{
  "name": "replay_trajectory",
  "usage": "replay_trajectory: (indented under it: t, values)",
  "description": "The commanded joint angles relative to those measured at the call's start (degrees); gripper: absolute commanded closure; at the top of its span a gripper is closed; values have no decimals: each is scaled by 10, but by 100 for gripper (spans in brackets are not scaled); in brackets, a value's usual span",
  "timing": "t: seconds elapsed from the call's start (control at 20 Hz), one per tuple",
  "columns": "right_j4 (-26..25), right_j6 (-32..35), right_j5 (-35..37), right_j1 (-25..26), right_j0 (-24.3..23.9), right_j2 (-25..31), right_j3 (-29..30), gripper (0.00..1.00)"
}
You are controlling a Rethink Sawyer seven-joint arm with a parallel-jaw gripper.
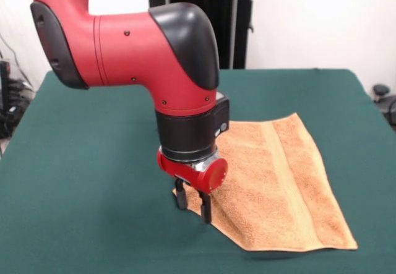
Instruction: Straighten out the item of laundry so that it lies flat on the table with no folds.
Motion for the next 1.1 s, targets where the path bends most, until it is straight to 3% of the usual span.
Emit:
replay_trajectory:
  t: [0.05,0.3,1.1]
  values:
    - [-141,-269,-38,116,-37,-2,-3,0]
    - [-150,-293,-13,109,-57,15,1,0]
    - [-132,-213,42,41,-38,8,71,0]
